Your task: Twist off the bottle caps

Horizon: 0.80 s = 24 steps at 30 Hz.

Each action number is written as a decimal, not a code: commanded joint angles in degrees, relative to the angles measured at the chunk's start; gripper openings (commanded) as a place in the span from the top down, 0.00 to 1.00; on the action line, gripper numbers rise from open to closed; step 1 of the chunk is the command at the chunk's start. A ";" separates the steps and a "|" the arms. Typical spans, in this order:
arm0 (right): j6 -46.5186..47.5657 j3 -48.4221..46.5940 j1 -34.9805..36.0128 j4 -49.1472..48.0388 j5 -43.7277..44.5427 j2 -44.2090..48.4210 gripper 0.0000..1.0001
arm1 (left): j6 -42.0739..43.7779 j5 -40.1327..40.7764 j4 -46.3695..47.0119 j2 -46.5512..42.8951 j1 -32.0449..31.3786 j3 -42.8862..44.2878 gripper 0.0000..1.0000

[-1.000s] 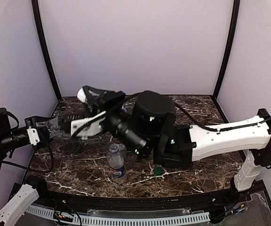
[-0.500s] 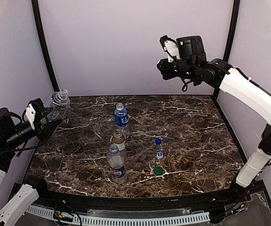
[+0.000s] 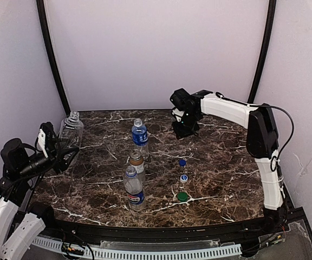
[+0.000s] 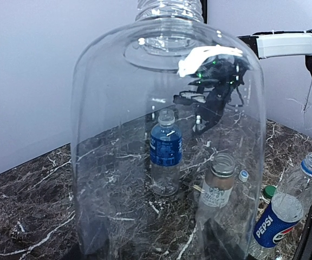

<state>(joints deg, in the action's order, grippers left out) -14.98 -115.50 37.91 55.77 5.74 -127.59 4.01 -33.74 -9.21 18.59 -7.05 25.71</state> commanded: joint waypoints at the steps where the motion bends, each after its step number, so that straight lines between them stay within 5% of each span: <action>1: -1.39 -3.14 -0.95 3.44 -3.59 -4.26 1.00 | -2.63 -1.77 3.39 -1.23 0.60 -1.90 0.67; 19: -1.54 -3.72 -0.66 6.32 -0.21 -10.97 1.00 | -0.83 -2.30 4.56 -0.71 0.60 -1.81 0.66; 22: -1.20 -3.55 -0.51 6.71 -0.25 -10.73 0.90 | -0.59 -2.32 4.63 -0.58 0.63 -1.79 0.66; 24: -0.80 -3.71 -0.45 6.72 -0.64 -10.66 0.73 | -0.58 -2.40 4.62 -0.57 0.63 -1.68 0.66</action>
<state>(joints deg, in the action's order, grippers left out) -15.75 -118.24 36.82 60.93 4.40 -137.27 2.79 -35.14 -6.00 17.85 -6.85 24.36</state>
